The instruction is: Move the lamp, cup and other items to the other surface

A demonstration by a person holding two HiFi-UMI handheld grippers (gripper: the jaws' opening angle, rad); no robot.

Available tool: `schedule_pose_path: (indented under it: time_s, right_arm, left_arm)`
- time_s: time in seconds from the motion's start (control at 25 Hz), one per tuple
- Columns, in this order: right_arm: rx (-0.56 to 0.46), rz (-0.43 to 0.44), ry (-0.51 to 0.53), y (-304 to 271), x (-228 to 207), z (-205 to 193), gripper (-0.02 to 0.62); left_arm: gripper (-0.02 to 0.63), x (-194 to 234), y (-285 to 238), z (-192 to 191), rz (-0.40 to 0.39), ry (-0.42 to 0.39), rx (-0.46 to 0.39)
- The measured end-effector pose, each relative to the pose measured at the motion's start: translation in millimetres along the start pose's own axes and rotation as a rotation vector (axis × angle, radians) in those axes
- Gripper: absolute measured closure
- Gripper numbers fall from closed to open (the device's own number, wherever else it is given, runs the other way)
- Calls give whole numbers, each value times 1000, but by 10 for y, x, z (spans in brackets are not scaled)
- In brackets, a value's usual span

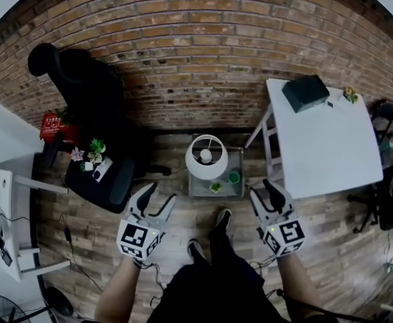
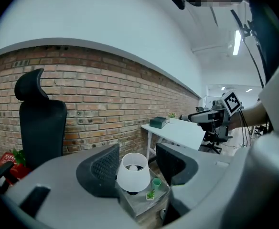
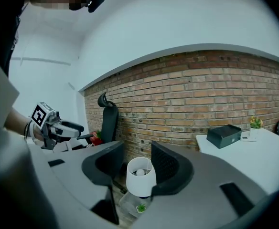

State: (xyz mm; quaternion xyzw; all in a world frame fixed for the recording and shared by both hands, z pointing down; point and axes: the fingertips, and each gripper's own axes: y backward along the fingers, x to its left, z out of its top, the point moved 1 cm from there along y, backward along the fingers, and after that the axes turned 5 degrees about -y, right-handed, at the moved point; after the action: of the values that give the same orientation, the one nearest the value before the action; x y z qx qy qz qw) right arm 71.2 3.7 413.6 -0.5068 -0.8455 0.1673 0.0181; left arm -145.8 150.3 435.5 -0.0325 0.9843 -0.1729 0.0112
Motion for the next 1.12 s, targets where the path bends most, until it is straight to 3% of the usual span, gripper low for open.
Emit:
schedule_pose_path:
  time_s: [0.28, 0.56, 0.96, 1.12]
  right_arm:
    - [42, 147, -3, -797, -445, -22, 411]
    - [112, 206, -20, -1283, -862, -196, 414]
    - [225, 164, -57, -1669, -1075, -887, 417]
    - [312, 107, -38, -1802, -1119, -1150, 414]
  left_arm:
    - [367, 165, -655, -70, -40, -19, 173]
    - [362, 315, -1266, -280, -27, -78, 244]
    - [362, 606, -1986, -1018, -269, -129, 342]
    - [362, 705, -2305, -1439, -371, -227, 394]
